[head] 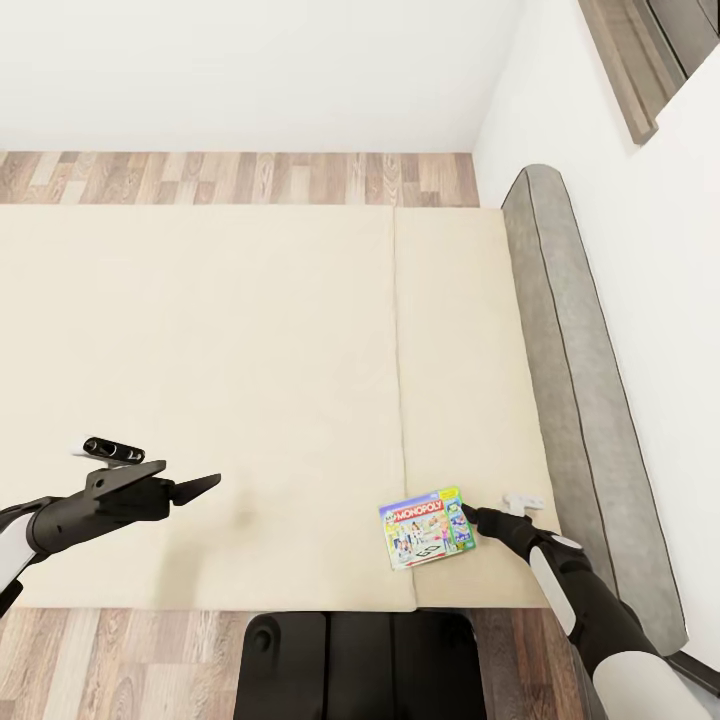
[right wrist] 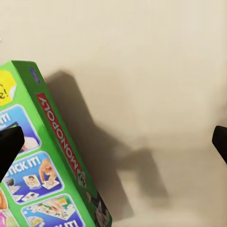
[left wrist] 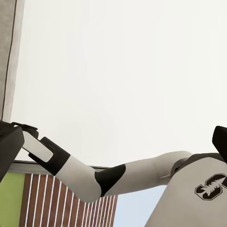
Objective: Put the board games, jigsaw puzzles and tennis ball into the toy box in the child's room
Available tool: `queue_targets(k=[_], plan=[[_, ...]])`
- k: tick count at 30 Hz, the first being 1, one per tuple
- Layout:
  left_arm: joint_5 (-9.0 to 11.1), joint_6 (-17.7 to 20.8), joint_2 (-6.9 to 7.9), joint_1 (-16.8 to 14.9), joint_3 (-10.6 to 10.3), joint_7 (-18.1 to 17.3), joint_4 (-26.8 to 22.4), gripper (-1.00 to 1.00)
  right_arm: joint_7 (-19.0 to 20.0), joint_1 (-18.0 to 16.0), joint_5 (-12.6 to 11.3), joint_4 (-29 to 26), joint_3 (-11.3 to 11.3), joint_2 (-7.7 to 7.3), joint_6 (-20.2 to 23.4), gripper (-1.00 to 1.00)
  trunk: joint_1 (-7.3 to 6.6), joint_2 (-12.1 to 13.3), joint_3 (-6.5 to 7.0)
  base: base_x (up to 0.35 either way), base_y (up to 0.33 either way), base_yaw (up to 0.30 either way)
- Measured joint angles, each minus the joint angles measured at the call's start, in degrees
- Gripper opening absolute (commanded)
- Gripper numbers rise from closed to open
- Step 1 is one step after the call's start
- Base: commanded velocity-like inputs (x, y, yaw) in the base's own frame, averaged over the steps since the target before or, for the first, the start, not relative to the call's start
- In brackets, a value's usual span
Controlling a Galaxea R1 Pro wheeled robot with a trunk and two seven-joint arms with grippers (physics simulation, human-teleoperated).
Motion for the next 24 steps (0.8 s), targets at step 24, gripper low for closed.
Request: queue_targets(k=[24], plan=[[0.0,0.0,-0.92,0.0,0.0,0.2,0.1,1.00,0.1,0.0,-0.7,2.6,0.1,0.57,5.5,1.00,-0.01,0.0,0.01,0.000,0.000,0.000]])
